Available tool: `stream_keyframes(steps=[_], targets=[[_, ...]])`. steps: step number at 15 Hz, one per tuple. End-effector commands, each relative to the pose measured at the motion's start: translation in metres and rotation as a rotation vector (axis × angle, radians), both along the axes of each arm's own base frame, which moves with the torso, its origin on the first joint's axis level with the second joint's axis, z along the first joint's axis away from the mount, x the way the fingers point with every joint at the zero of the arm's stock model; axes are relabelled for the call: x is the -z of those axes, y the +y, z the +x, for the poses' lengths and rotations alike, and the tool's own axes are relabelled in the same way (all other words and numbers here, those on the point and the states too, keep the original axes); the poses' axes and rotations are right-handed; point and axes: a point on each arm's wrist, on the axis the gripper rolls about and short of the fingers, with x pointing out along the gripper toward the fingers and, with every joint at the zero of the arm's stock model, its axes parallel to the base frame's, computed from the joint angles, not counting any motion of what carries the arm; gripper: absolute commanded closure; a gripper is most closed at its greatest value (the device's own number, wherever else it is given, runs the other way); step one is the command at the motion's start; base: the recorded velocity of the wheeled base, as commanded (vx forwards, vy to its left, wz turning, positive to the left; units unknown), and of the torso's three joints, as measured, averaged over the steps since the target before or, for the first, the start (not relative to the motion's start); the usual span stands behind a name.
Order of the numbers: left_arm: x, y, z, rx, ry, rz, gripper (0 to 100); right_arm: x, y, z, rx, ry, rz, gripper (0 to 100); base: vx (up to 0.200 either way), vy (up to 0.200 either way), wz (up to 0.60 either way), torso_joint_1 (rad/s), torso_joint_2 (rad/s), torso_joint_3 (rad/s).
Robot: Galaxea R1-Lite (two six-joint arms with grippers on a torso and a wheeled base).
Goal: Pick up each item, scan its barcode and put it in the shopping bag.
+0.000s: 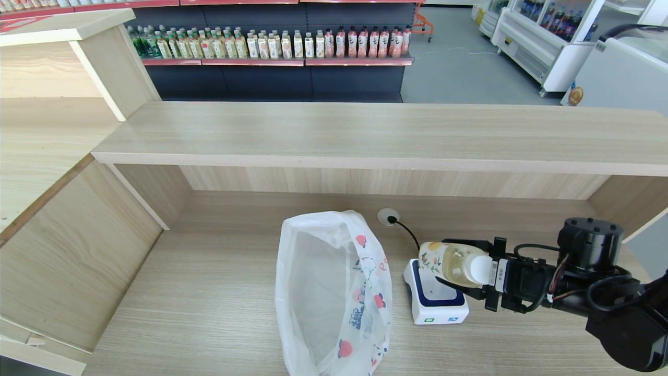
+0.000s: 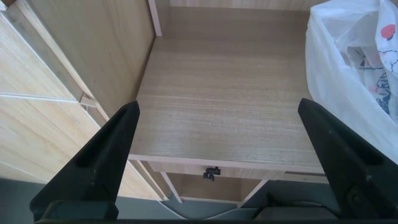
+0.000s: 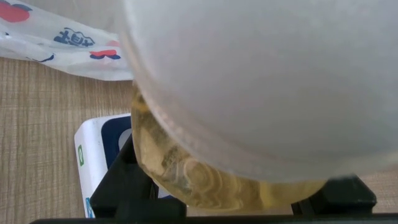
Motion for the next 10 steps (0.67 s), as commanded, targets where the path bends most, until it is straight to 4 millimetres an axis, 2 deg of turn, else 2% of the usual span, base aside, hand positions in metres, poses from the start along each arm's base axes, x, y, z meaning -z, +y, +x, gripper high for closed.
stream_keyframes(steps=[1,7,8,10], targets=[[0.000,0.000,0.000,-0.001,0.000,0.000,0,0.001,0.000,0.000,0.000,0.004,-0.004,100,0.000,0.000,0.00,0.000,0.00,0.000],[0.000,0.000,0.000,-0.001,0.000,0.000,0,-0.003,-0.001,-0.003,0.003,-0.007,-0.005,100,0.000,0.000,0.00,0.000,0.00,0.000],[0.000,0.000,0.000,-0.001,0.000,0.000,0,-0.008,-0.002,-0.003,0.007,-0.022,0.003,100,0.000,0.000,0.00,0.000,0.00,0.000],[0.000,0.000,0.000,-0.001,0.000,0.000,0,-0.034,-0.006,-0.016,0.033,0.014,0.116,100,0.000,0.000,0.00,0.000,0.00,0.000]])
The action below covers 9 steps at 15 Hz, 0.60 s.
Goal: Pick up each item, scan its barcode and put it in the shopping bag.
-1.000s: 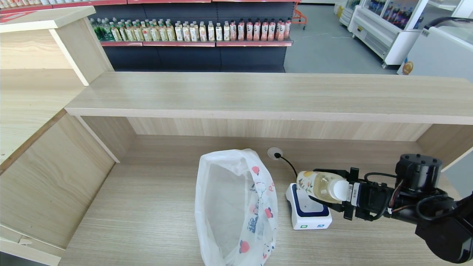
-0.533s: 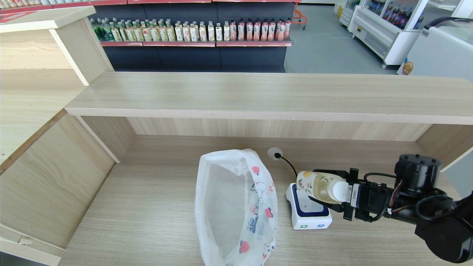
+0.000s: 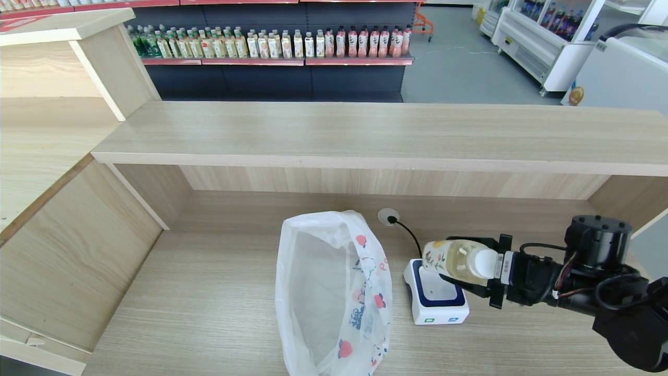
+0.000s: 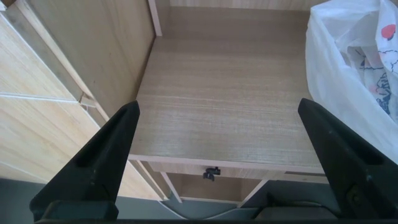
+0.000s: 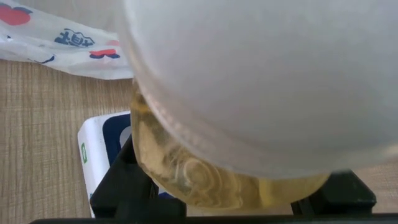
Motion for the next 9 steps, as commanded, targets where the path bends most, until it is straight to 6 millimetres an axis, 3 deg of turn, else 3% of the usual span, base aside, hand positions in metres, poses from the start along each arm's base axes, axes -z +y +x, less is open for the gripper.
stream_keyframes(steps=[1,4,9], targets=[[0.000,0.000,0.000,0.000,0.000,0.000,0,-0.040,-0.005,-0.017,0.028,-0.017,0.129,100,0.000,0.000,0.00,0.000,0.00,0.000],[0.000,0.000,0.000,0.000,0.000,0.000,0,-0.083,-0.010,-0.044,0.123,0.120,0.383,100,0.000,0.000,0.00,0.000,0.00,0.000],[0.000,0.000,0.000,0.000,0.000,0.000,0,-0.094,0.002,-0.089,0.319,0.568,0.593,100,0.000,0.000,0.00,0.000,0.00,0.000]])
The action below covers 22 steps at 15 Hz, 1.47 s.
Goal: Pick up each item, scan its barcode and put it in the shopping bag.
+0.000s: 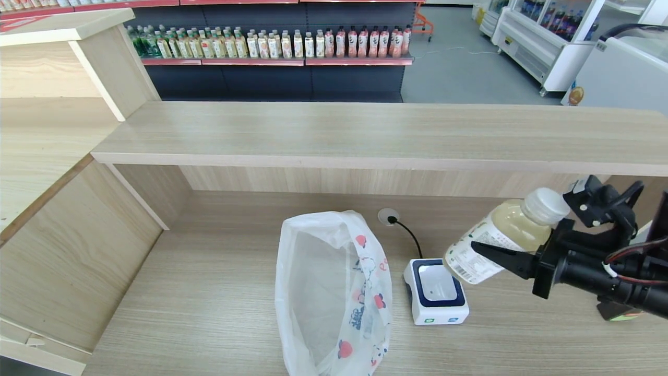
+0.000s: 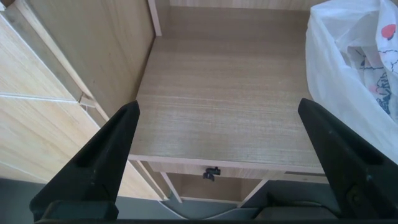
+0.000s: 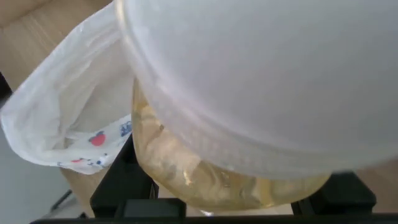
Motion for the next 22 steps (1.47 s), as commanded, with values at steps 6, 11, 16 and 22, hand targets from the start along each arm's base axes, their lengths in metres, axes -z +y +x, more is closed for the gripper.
stream_keyframes(steps=[6,11,16,22], targets=[[0.000,0.000,0.000,0.000,-0.001,0.000,0,-0.015,0.009,-0.027,0.029,0.116,0.101,100,0.000,0.000,0.00,0.000,0.00,0.000],[0.000,0.000,0.000,0.000,-0.001,-0.011,0,-0.011,0.014,-0.023,0.016,0.170,0.132,100,0.000,0.120,0.00,-0.002,0.00,0.000],[0.000,0.000,0.000,0.000,-0.001,-0.006,0,0.004,0.042,-0.015,-0.091,0.217,0.110,100,0.000,0.000,0.00,0.000,0.00,0.000],[0.000,0.000,0.000,0.000,-0.001,-0.006,0,0.062,0.078,0.035,-0.143,0.204,0.048,100,0.000,0.000,0.00,0.000,0.00,0.000]])
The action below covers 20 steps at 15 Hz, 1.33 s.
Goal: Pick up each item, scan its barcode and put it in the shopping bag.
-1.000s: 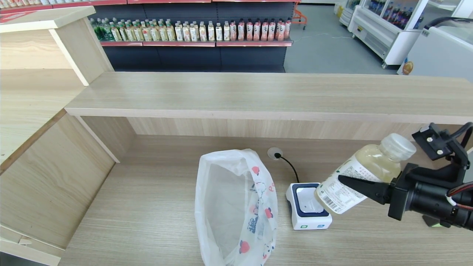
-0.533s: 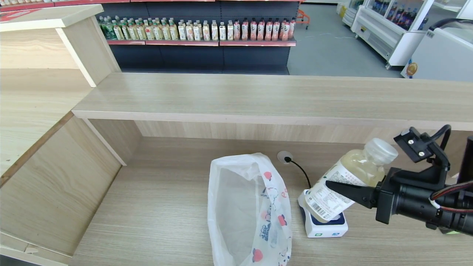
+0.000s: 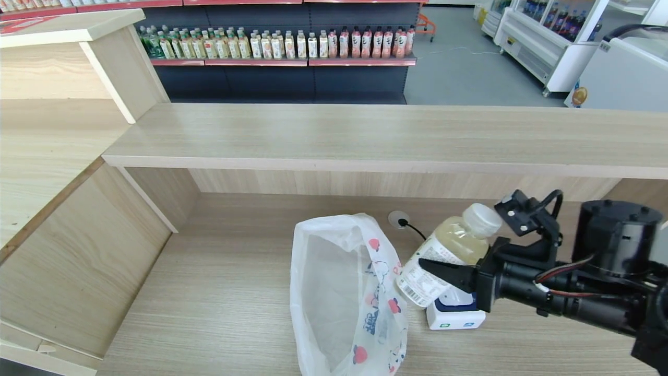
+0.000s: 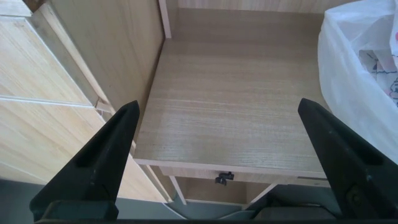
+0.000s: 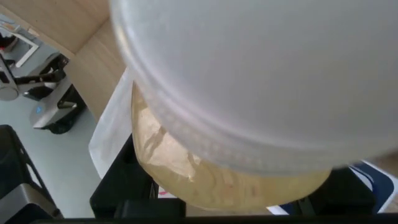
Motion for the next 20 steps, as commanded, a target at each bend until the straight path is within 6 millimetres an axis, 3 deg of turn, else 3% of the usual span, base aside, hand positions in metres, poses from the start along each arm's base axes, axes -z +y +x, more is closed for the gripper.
stream_keyframes(steps=[1,4,10,14,15,18,20], targets=[[0.001,0.000,0.000,0.000,0.002,0.000,0,0.053,0.020,0.030,-0.038,0.033,-0.081,100,0.000,0.000,0.00,0.000,0.00,0.000],[0.000,0.000,0.000,0.000,0.000,0.000,0,0.081,0.043,0.048,-0.080,0.000,-0.091,100,0.000,0.000,0.00,0.000,0.00,0.000],[0.000,0.000,0.000,0.000,0.000,0.000,0,0.101,0.090,0.096,-0.100,-0.159,-0.131,100,0.000,0.000,0.00,0.000,0.00,0.000],[0.000,0.000,0.000,0.000,0.000,0.000,0,0.105,0.111,0.101,-0.143,-0.217,-0.144,100,0.000,0.000,0.00,0.000,0.00,0.000],[0.001,0.000,0.000,0.000,0.002,0.000,0,0.108,0.112,0.103,-0.150,-0.244,-0.167,0,0.000,0.000,0.00,0.000,0.00,0.000],[0.000,0.000,0.000,0.000,0.000,0.000,0,0.103,0.108,0.098,-0.153,-0.241,-0.164,0,0.000,0.000,0.00,0.000,0.00,0.000],[0.000,0.000,0.000,0.000,0.000,0.000,0,0.076,0.097,0.081,-0.125,-0.161,-0.065,0,0.000,0.000,0.00,0.000,0.00,0.000]])
